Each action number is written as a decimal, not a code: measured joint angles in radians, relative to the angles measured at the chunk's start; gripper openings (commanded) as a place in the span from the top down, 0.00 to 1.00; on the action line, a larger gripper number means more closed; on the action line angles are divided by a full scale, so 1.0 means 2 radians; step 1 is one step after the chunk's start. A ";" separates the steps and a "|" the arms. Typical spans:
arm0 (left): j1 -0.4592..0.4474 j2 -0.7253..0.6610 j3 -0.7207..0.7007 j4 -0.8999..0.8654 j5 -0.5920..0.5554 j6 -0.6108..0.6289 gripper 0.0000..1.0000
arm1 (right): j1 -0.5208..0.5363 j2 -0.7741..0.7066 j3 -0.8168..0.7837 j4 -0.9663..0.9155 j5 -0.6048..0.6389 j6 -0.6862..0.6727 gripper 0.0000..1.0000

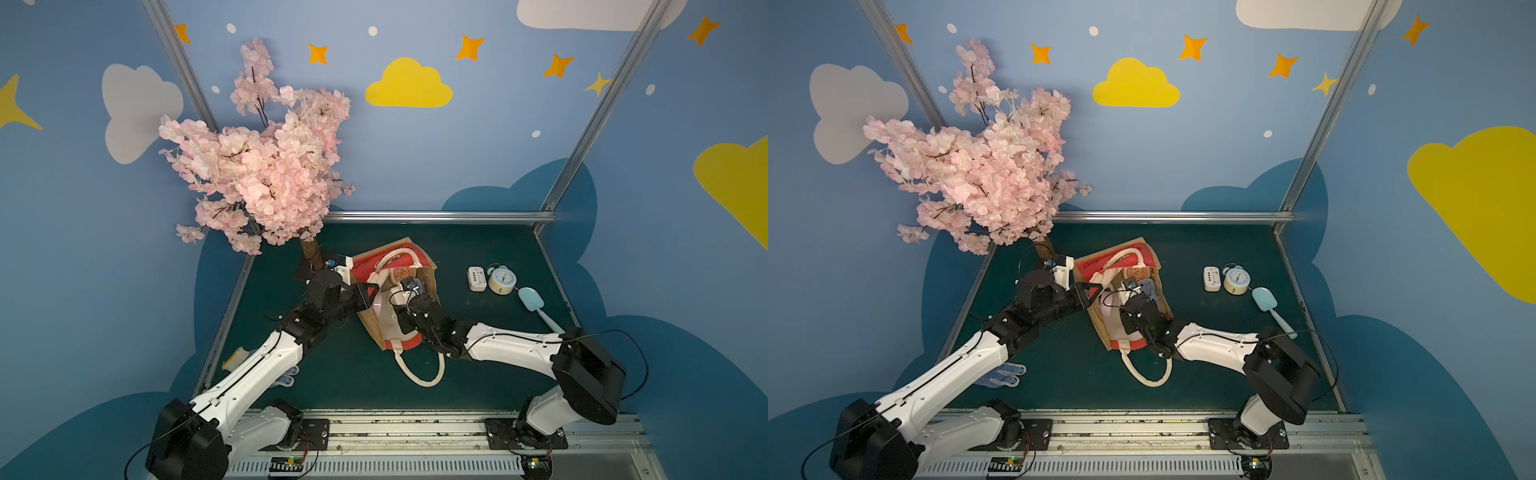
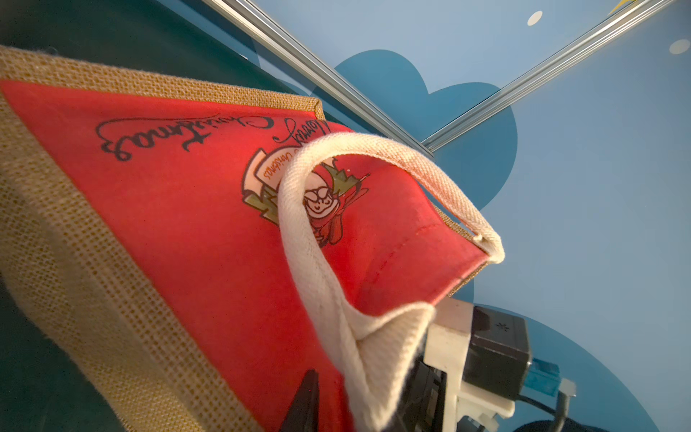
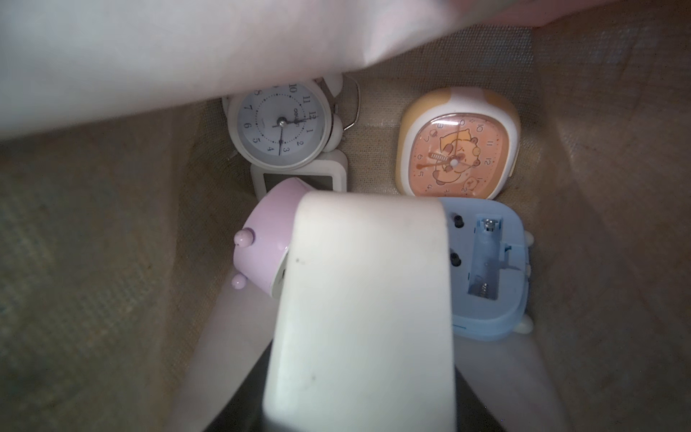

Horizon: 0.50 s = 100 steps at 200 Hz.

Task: Take the alarm clock out of the canvas bag
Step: Place the alarm at the canvas bag.

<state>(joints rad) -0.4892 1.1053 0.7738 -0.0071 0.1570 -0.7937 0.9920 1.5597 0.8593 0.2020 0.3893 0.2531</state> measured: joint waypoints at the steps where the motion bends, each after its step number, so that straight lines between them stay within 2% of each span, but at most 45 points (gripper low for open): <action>1: 0.000 0.000 0.000 0.000 0.000 0.000 0.78 | 0.000 0.000 0.000 -0.001 -0.001 0.000 0.49; 16: 0.000 0.000 0.000 0.000 0.000 0.000 0.78 | 0.000 0.000 0.000 -0.006 -0.005 0.000 0.44; 43: 0.000 -0.002 -0.001 0.000 0.000 0.000 0.78 | 0.000 0.001 0.000 -0.006 -0.013 0.001 0.41; 66: 0.000 -0.002 -0.003 0.000 0.000 0.000 0.77 | 0.000 0.007 0.001 -0.005 -0.018 0.003 0.30; 100: 0.000 -0.003 -0.003 0.000 0.000 0.000 0.77 | 0.000 0.029 0.004 -0.006 -0.018 0.009 0.26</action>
<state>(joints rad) -0.4892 1.1000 0.7685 -0.0074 0.1570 -0.7933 0.9916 1.6169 0.8665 0.1902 0.3527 0.2710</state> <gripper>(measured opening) 0.227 0.730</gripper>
